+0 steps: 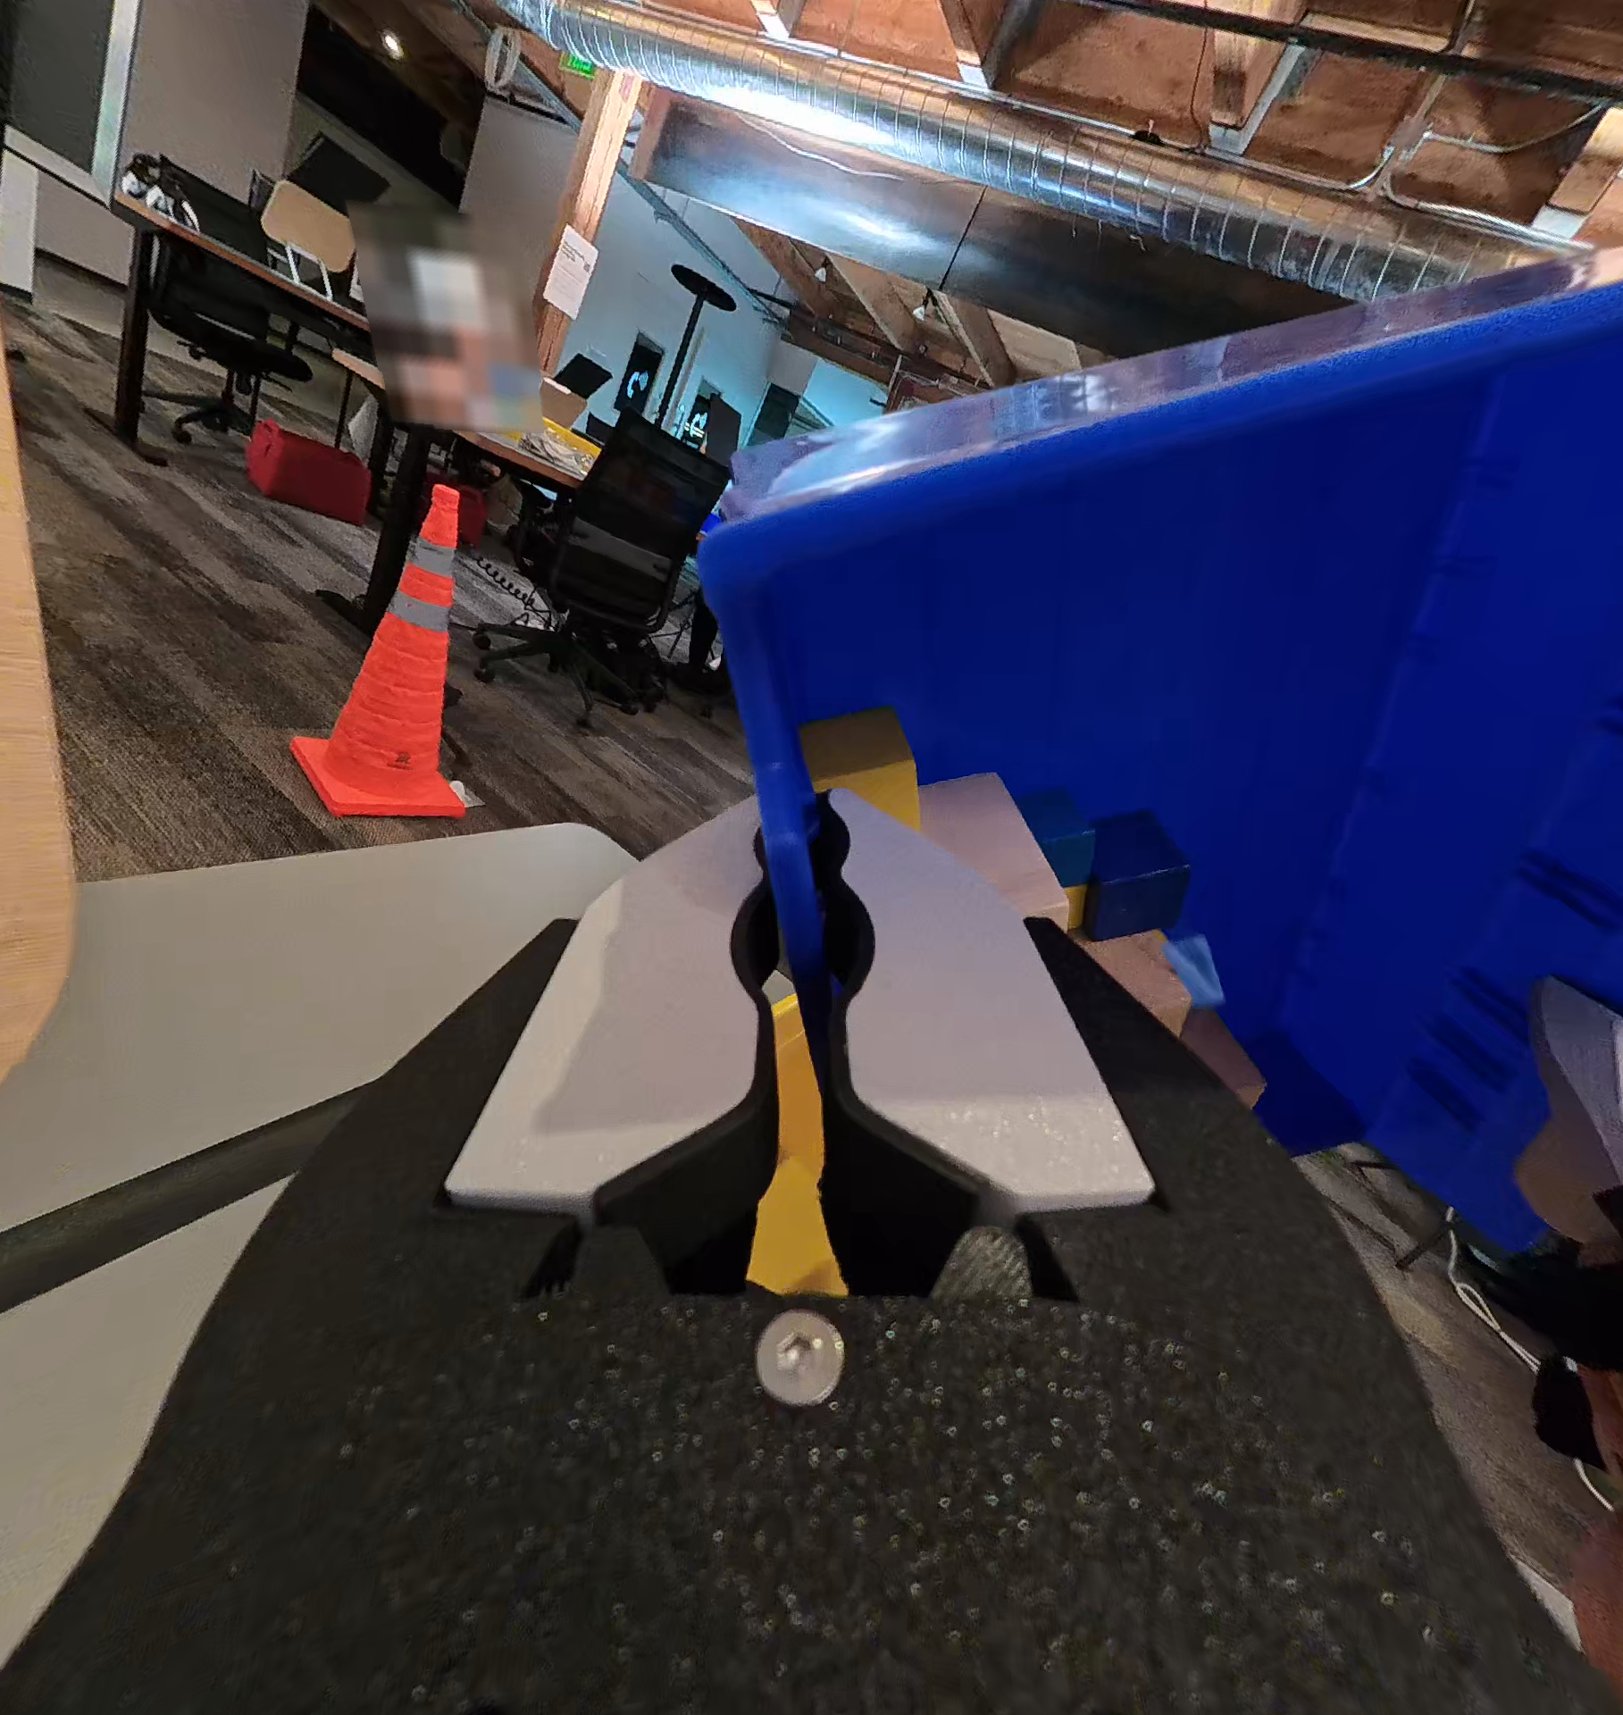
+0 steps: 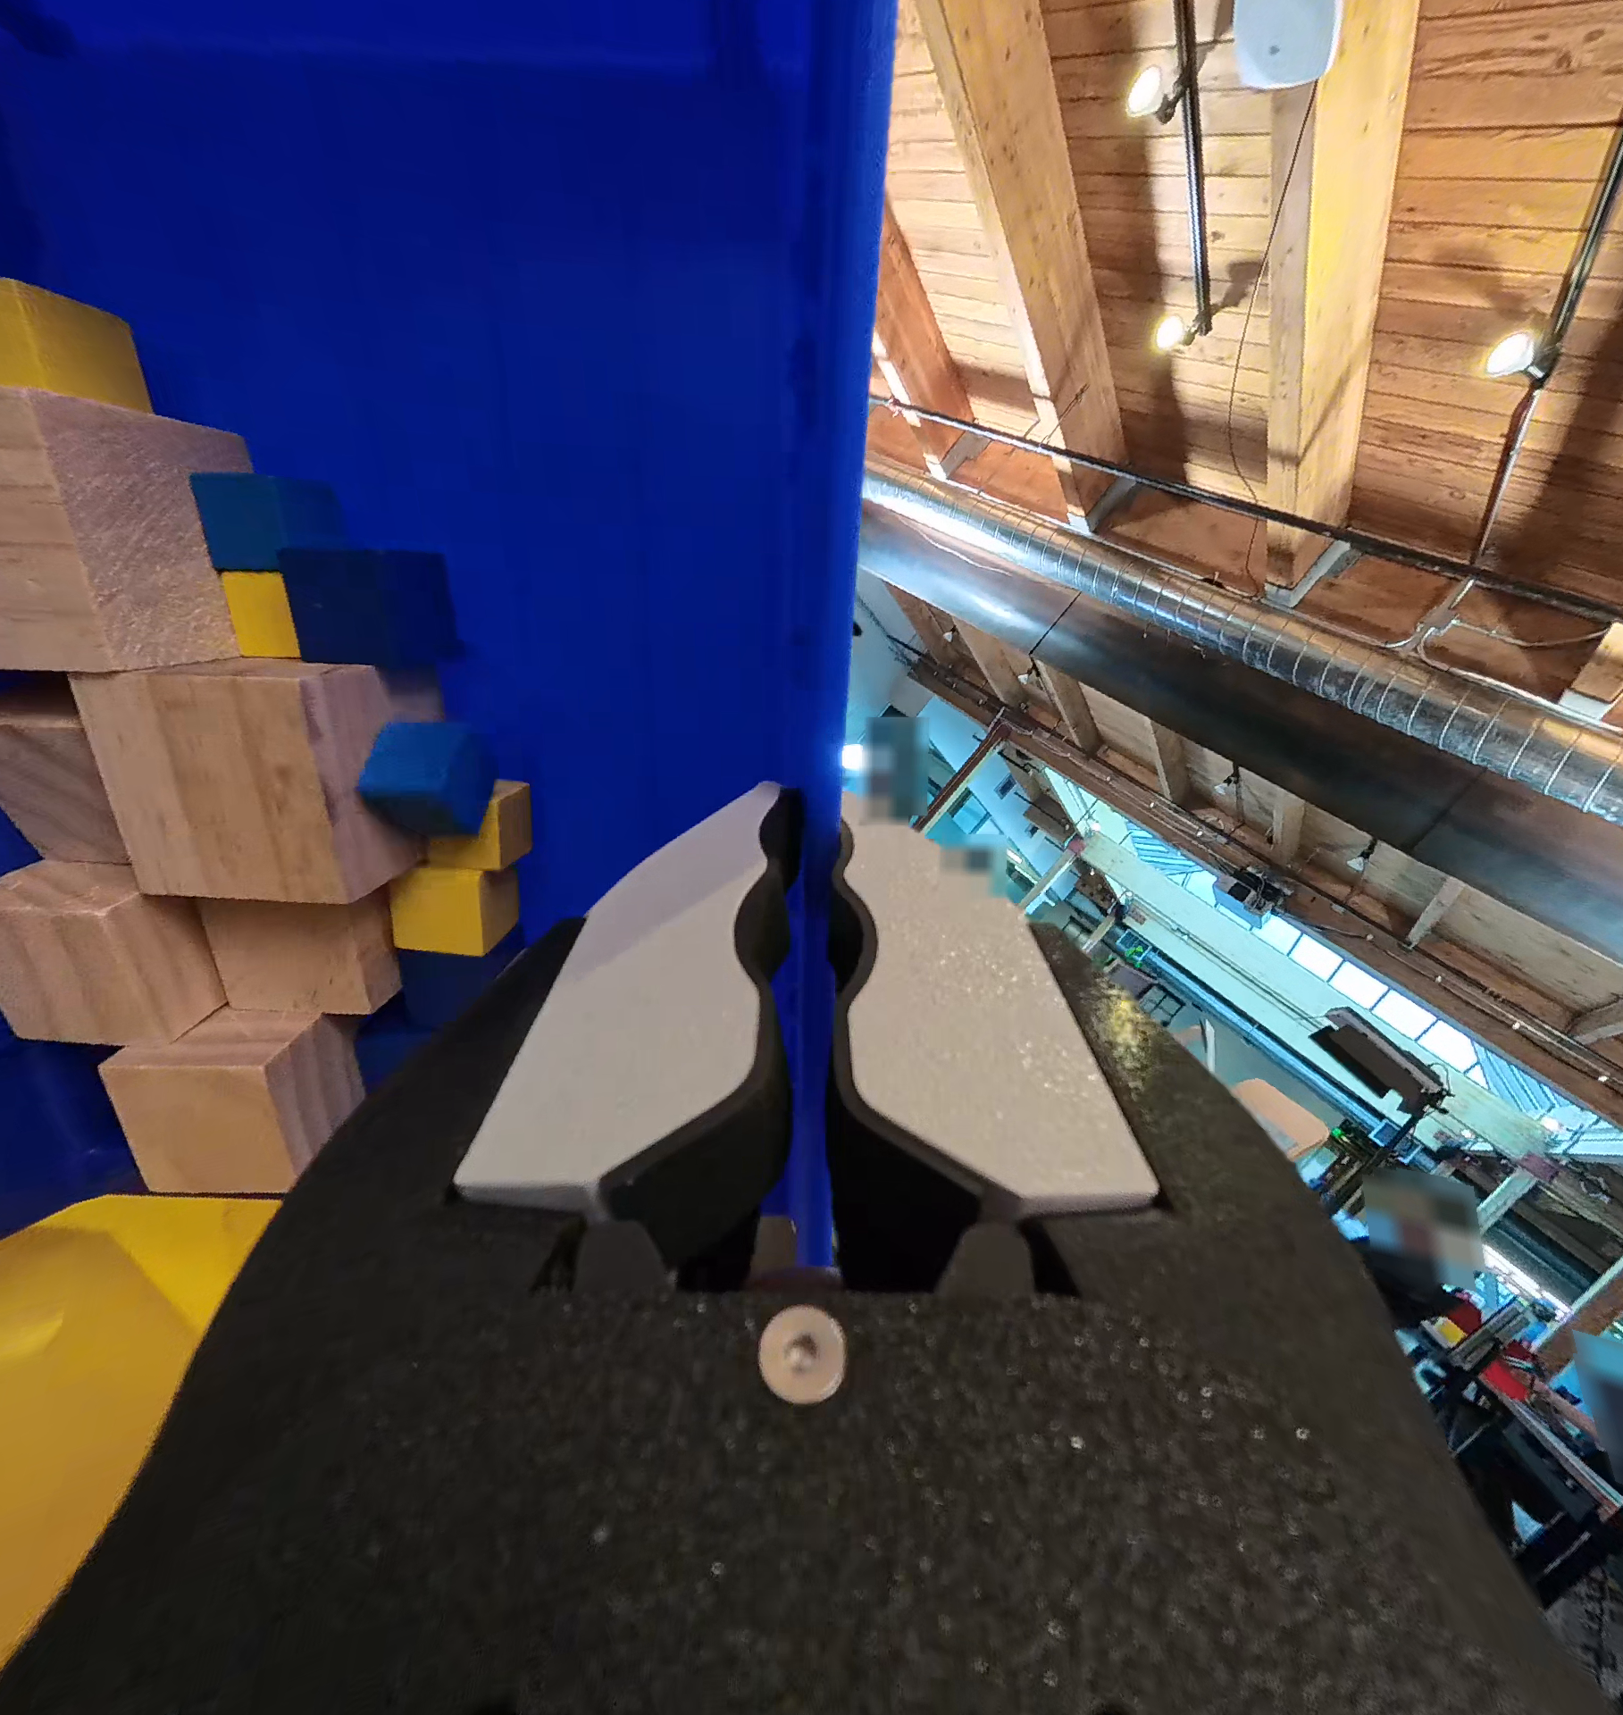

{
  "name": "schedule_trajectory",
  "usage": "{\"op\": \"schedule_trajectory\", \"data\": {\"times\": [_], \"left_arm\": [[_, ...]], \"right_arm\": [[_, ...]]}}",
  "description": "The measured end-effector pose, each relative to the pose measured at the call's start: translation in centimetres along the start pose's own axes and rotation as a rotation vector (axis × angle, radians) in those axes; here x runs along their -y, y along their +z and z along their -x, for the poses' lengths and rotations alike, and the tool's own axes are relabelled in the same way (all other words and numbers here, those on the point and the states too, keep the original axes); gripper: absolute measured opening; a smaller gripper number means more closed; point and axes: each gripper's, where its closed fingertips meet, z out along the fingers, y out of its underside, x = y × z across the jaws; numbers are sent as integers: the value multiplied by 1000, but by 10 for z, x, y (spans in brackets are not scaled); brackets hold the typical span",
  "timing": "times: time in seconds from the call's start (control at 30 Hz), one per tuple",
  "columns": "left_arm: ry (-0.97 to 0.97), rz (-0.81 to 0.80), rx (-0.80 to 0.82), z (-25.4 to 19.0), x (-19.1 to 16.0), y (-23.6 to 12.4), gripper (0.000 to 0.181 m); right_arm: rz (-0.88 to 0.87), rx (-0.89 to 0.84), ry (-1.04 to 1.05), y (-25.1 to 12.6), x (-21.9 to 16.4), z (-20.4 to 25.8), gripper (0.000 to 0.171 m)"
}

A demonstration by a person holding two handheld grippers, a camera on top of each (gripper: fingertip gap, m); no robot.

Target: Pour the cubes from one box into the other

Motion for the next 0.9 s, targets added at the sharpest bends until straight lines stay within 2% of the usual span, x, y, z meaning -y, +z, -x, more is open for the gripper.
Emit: {"op": "schedule_trajectory", "data": {"times": [0.2, 0.77, 0.9], "left_arm": [[49, -24, -1, 1, -9, -11, 5], [70, 41, -18, 16, -21, 0, 5], [63, 8, -48, 12, -12, 1, 4]], "right_arm": [[-44, -14, -28, -13, -3, 4, 4], [-19, 13, -14, -13, -10, 18, 4], [-52, -22, -34, -24, 1, 16, 4]]}}
